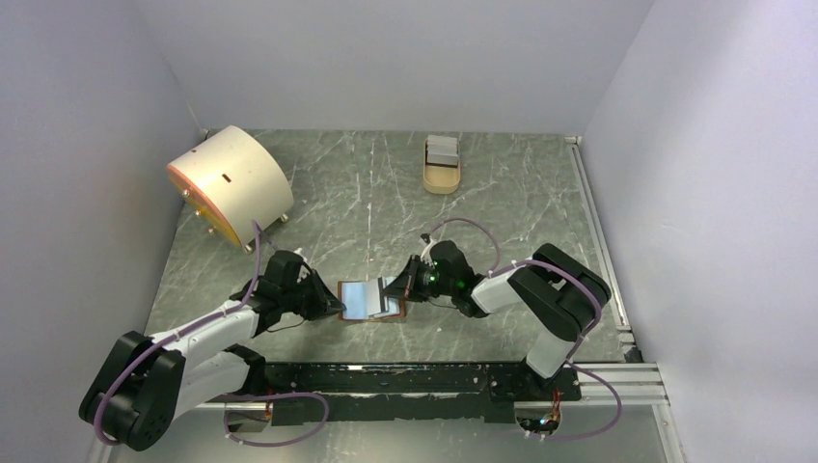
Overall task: Put the credit cards into the card holder
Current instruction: Insert the credit card into the card holder.
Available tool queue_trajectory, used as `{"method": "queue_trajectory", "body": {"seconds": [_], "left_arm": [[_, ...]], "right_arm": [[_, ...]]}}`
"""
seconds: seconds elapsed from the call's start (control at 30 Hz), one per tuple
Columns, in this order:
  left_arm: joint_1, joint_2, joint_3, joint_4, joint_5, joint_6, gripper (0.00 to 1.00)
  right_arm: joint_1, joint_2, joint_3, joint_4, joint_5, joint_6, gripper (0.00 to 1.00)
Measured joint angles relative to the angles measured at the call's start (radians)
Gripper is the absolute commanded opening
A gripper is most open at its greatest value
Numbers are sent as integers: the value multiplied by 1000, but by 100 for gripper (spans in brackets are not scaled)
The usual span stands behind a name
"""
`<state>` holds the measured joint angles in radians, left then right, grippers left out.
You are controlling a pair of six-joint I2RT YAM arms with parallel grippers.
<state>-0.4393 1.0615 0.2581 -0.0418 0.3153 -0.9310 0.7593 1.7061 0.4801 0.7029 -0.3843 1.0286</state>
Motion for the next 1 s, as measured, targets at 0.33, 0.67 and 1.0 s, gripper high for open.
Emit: {"method": "queue_trajectory", "body": {"seconds": [0.33,0.67,1.0], "left_arm": [[0,3,-5,6,0,0,14],[0,8,-5,9,0,0,15],[0,10,-5,11,1,2,15]], "right_arm": [[10,5,-46,64,31,43,0],[22,27,-64,143,43,77,0],[25,79,-78,252,41,122,0]]}}
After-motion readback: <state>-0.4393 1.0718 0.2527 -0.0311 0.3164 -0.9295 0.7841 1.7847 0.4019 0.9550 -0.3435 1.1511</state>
